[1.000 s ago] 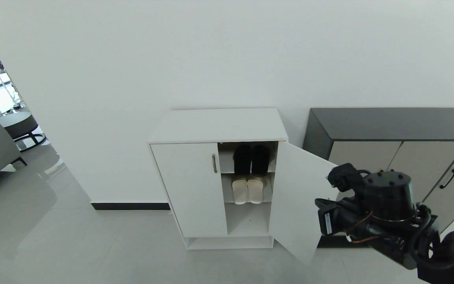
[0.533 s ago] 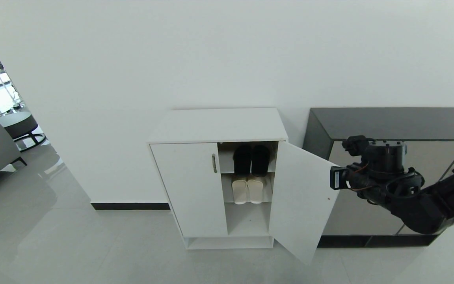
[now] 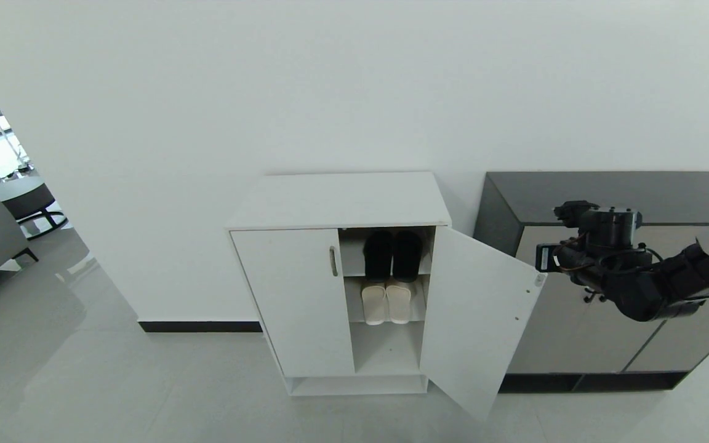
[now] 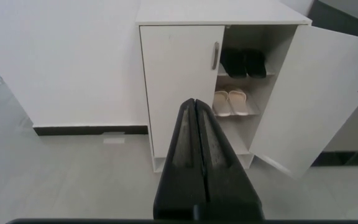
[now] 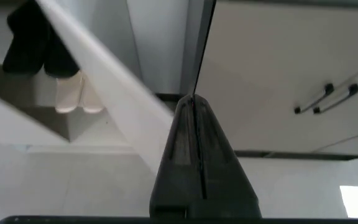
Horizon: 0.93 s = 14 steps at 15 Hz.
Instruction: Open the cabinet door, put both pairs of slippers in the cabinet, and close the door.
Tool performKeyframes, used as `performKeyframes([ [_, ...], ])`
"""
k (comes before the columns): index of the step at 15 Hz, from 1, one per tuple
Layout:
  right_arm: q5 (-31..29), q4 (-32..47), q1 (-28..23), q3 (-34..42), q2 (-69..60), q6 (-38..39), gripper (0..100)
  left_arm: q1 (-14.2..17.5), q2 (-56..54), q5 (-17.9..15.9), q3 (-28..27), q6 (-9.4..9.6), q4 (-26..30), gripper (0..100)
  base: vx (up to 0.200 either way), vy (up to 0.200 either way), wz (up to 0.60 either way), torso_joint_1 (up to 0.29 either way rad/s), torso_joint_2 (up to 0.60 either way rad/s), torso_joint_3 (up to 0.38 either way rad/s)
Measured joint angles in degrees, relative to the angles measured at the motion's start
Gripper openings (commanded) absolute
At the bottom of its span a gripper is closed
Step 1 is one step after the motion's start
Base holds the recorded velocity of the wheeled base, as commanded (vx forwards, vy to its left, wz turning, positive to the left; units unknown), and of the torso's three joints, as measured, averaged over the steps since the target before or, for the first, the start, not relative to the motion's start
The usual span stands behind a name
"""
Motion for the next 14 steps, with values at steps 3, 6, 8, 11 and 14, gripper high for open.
performKeyframes([
  [3, -0.04, 0.16, -0.78, -1.33, 1.3, 0.0, 0, 0.06, 0.0, 0.02, 0.02, 0.0, 0.0, 0, 0.0, 0.0, 0.0, 0.0, 0.0, 0.0],
  [6, -0.09, 0.29, -2.18, -3.49, 3.36, -0.05, 0, 0.04, 0.0, 0.0, 0.0, 0.0, 0.0, 0, 0.0, 0.0, 0.0, 0.0, 0.0, 0.0],
  [8, -0.11, 0.27, -2.99, -4.83, 4.91, -0.07, 0, 0.06, 0.0, 0.0, 0.0, 0.0, 0.0, 0, 0.0, 0.0, 0.0, 0.0, 0.0, 0.0],
  [11, -0.16, 0.33, -3.47, -5.27, 6.62, -0.11, 0, 0.06, 0.0, 0.0, -0.02, 0.0, 0.0, 0, 0.0, 0.0, 0.0, 0.0, 0.0, 0.0],
  [14, -0.11, 0.33, -2.55, -4.17, 7.4, -0.16, 0, 0.06, 0.0, 0.0, -0.02, 0.0, 0.0, 0, 0.0, 0.0, 0.0, 0.0, 0.0, 0.0],
])
